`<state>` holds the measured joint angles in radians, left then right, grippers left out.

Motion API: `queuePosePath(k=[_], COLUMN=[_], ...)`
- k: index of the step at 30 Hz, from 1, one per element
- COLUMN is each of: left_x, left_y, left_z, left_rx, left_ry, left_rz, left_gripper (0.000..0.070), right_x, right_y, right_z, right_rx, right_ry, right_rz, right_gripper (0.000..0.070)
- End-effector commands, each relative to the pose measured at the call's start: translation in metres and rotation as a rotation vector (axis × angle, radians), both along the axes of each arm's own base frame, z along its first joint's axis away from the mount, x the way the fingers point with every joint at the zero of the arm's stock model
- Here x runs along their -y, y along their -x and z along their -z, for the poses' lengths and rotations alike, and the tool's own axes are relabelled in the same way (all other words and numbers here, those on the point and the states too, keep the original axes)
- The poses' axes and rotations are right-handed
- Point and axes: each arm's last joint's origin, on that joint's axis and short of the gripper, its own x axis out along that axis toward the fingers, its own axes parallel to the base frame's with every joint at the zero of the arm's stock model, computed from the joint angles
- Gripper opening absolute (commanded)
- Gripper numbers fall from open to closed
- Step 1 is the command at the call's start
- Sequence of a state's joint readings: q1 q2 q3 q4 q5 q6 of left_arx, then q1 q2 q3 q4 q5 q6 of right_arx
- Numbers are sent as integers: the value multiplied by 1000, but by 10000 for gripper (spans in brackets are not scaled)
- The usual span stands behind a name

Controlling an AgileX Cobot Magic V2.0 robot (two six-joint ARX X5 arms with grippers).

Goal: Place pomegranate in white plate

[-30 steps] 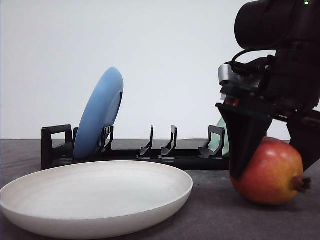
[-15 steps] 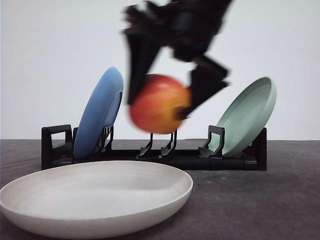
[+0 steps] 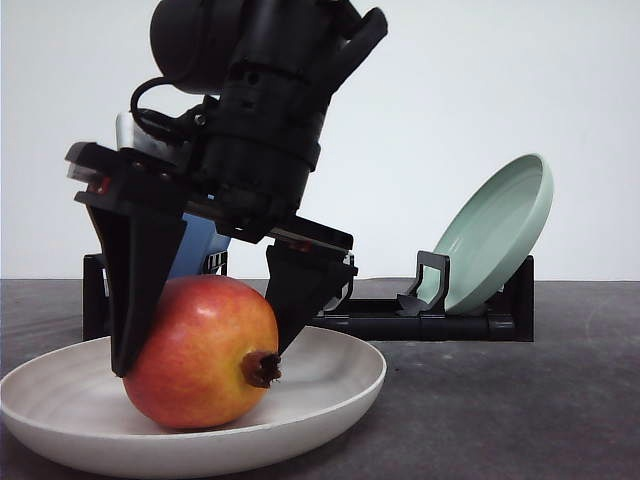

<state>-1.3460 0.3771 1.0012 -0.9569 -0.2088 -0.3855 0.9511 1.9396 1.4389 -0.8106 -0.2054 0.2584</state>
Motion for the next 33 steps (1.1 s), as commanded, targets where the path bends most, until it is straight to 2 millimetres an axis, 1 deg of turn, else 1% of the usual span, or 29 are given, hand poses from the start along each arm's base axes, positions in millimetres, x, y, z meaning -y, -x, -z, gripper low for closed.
queuePosePath(k=[1,5,9,10,11,13,14,15,19,22,25,29,33], left_x=[-2,-2,-2,-2,-2,-2,-2,-2,-2,-2,-2,-3,-3], left_y=[1,1,1,1,1,1,1,1,1,1,1,0,-1], left_z=[-6,-6,-6,-6,-6,-6,-6,-6,-6,-5,-5,-5,-6], left_rx=[13,13,13,13,13,13,13,13,13,12,14,20,31], left_ry=[24,24,24,24,23,23,23,23,22,22,21,19,16], left_rz=[11,11,11,11,11,11,11,11,11,11,7,-10,-44], left_gripper=[557,557,557,557,557,557,557,557,557,557,557,557,557], right_x=[-8,-9,-9,-9,-9,-9,-9,-9,-8,-4,7,39,84], right_y=[-1,0,0,0,0,0,0,0,-1,-2,2,19,47], right_z=[5,5,5,5,5,5,5,4,-5,-25,-57,-107,-154], right_rx=[26,28,27,27,27,26,26,27,36,53,78,130,254], right_ry=[11,6,5,5,5,5,4,3,-8,-25,-49,-61,-64], right_rz=[-16,-20,-20,-20,-20,-19,-19,-18,-16,-20,-28,-28,14], right_gripper=[409,411,433,456,499,635,680,698,700,700,700,700,700])
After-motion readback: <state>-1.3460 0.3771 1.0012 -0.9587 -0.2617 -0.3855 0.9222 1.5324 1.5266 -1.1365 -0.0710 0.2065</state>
